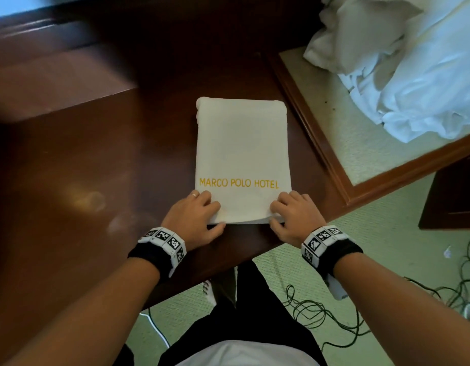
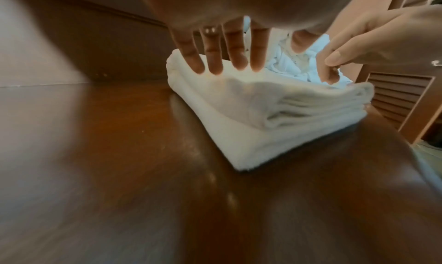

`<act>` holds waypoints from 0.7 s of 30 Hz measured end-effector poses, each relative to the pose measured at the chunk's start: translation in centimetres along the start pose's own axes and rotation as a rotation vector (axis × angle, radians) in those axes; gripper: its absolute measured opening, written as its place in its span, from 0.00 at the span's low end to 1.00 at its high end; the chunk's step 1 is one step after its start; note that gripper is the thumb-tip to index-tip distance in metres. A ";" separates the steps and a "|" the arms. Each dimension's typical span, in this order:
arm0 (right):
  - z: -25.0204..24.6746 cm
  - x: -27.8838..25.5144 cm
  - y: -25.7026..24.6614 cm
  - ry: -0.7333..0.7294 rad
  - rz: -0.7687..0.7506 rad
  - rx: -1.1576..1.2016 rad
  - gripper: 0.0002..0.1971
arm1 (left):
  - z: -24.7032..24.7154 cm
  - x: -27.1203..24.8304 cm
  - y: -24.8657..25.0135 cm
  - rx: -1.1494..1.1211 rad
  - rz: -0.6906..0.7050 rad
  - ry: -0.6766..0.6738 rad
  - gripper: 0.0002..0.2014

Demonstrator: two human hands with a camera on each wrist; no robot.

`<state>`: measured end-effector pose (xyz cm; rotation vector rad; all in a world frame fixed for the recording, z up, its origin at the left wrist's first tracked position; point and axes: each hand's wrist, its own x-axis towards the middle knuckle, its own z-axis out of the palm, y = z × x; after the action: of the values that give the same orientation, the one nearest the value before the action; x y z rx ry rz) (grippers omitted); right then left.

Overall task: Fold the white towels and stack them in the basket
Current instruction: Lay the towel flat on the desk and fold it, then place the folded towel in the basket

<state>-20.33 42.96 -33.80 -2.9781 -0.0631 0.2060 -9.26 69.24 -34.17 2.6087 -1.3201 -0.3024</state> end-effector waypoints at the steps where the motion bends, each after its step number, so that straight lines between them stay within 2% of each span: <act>1: -0.2 0.5 0.1 0.066 0.015 0.049 0.13 | -0.4 0.7 -0.1 -0.009 -0.013 0.048 0.19; 3: -0.6 2.1 0.0 0.207 0.032 0.096 0.13 | -1.1 2.5 -0.3 -0.005 -0.031 0.183 0.19; 5: -0.8 4.0 -0.3 0.254 0.060 0.082 0.13 | -1.2 4.4 -0.3 0.022 -0.047 0.235 0.20; 6: -0.7 4.7 -0.5 0.213 0.082 0.052 0.17 | -1.1 5.1 -0.3 0.048 -0.068 0.195 0.24; 8: 0.0 5.5 -0.5 0.045 0.126 0.007 0.27 | -0.2 6.1 -0.4 0.082 -0.136 0.032 0.34; 10: 1.0 5.1 0.1 -0.123 0.175 0.007 0.34 | 0.9 6.1 -1.2 0.086 -0.218 -0.108 0.40; 14: 1.2 3.7 2.6 -0.193 0.239 0.001 0.35 | 1.1 5.7 -2.7 0.098 -0.239 -0.140 0.42; 16: -0.2 4.6 3.5 -0.116 0.204 -0.037 0.31 | -0.2 6.7 -3.3 0.104 -0.224 -0.049 0.40; 19: -2.3 9.1 4.7 0.075 0.154 -0.054 0.25 | -2.2 10.3 -4.9 0.143 -0.140 0.165 0.33; 21: -3.4 12.9 4.7 0.108 0.107 -0.038 0.27 | -3.4 13.3 -5.4 0.172 -0.140 0.132 0.34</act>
<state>-6.93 38.46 -32.96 -3.0273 0.1065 0.0572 3.54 61.92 -33.62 2.8146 -1.1710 -0.0367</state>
